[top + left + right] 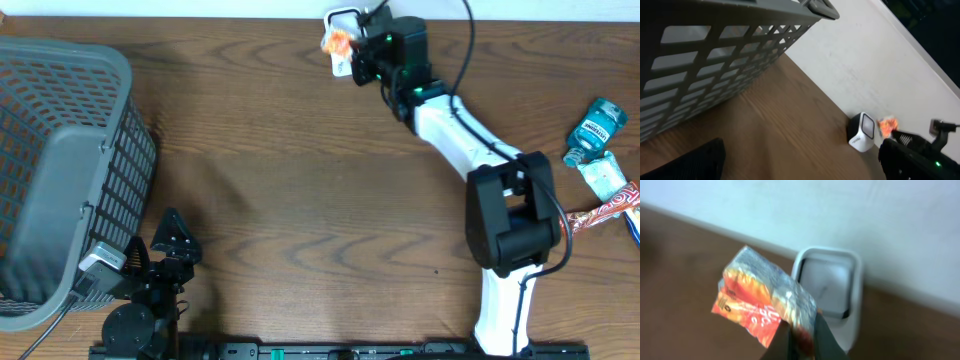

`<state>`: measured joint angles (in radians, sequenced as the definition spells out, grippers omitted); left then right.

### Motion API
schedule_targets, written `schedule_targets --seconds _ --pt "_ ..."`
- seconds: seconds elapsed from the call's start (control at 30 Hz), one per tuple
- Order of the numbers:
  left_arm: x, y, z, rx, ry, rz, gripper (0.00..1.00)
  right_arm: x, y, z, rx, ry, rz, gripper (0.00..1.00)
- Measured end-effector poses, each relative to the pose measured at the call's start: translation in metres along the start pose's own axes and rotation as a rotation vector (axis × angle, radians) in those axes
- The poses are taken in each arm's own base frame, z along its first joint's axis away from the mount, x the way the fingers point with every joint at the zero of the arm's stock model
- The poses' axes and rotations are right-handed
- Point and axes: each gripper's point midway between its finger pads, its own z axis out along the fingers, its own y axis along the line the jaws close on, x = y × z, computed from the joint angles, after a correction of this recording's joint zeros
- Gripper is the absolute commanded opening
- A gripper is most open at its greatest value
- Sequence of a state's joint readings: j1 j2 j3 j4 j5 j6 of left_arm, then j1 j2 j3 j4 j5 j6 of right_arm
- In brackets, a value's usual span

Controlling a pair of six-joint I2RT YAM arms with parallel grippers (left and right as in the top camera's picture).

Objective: Scan the item barcode
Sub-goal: 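Lift the tissue pack and hold it under the white scanner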

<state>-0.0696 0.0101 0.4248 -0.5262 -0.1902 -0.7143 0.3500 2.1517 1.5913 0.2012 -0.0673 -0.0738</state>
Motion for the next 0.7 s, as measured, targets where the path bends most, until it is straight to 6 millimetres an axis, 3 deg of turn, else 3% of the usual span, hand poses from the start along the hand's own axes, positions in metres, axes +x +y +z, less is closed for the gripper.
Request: schedule_targets --seconds 0.1,0.17,0.23,0.47,0.7 --pt "0.000 0.000 0.000 0.000 0.000 0.000 0.98 -0.017 -0.002 0.008 0.099 -0.098 -0.092 0.01" --pt "0.000 0.000 0.000 0.000 -0.001 0.000 0.98 -0.017 -0.006 0.013 0.145 -0.133 -0.119 0.01" --pt "0.000 0.000 0.000 0.000 0.000 0.000 0.98 -0.009 -0.013 0.021 0.183 -0.151 -0.129 0.01" --pt "0.000 0.000 0.000 0.000 0.000 0.000 0.98 0.045 -0.034 0.048 0.255 -0.137 -0.100 0.01" --pt "0.000 0.000 0.000 0.000 0.000 0.000 0.98 0.032 -0.037 0.045 0.272 -0.200 -0.048 0.01"
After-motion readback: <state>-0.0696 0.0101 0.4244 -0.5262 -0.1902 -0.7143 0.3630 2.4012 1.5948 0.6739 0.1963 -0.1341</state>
